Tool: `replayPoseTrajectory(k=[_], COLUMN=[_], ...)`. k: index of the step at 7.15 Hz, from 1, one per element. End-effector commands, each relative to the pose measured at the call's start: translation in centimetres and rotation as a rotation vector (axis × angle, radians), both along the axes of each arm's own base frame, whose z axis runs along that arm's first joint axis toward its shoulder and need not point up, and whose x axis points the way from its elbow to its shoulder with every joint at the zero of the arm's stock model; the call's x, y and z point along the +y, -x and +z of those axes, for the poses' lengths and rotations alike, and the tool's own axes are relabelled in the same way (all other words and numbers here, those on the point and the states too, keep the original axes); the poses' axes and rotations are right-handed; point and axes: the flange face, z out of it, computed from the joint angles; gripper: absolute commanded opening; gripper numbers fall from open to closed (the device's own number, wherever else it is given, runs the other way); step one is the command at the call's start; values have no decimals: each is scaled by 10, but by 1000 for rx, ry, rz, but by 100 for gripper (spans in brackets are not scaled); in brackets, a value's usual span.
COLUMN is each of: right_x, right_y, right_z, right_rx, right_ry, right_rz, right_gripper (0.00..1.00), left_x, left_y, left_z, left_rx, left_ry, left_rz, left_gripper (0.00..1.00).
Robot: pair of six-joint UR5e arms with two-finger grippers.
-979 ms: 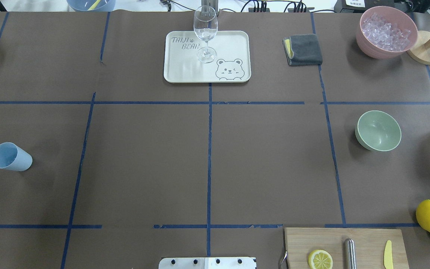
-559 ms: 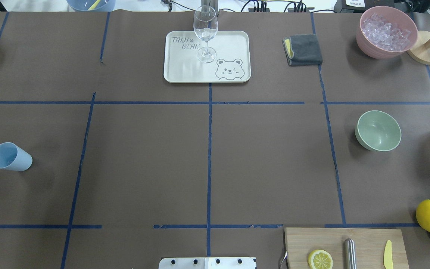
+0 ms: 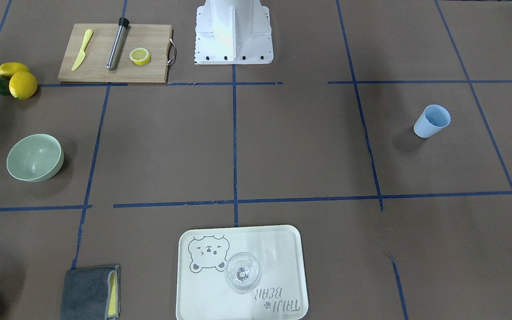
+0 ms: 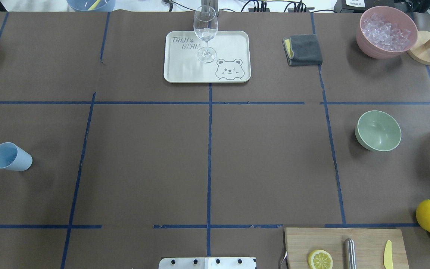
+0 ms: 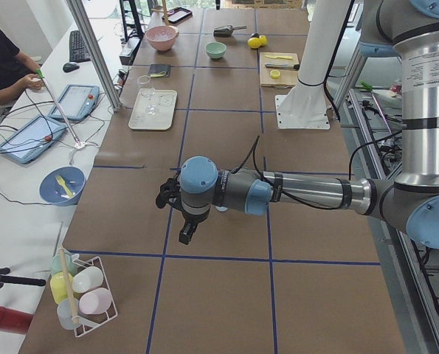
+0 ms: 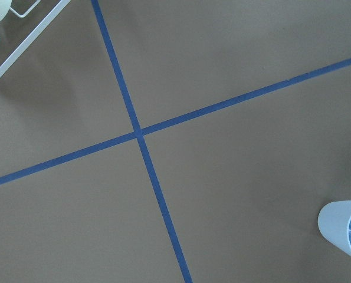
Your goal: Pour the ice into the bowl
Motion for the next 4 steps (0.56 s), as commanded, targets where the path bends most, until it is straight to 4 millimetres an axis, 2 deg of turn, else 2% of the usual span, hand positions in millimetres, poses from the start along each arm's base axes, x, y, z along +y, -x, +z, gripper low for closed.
replayPoseTrajectory(k=[1, 3, 4], right_x=[-3, -7, -9], right_y=[40, 86, 108], right_z=[-5, 4, 24], right_rx=[-14, -39, -69], right_ry=[-27, -30, 0], right_rz=[-31, -24, 41], right_gripper=[100, 100, 100], left_x=[2, 2, 2], left_y=[-2, -2, -2], left_z=[-4, -3, -3], left_rx=[23, 25, 26], left_ry=[-53, -45, -44], left_rz=[10, 6, 5], left_gripper=[100, 100, 100])
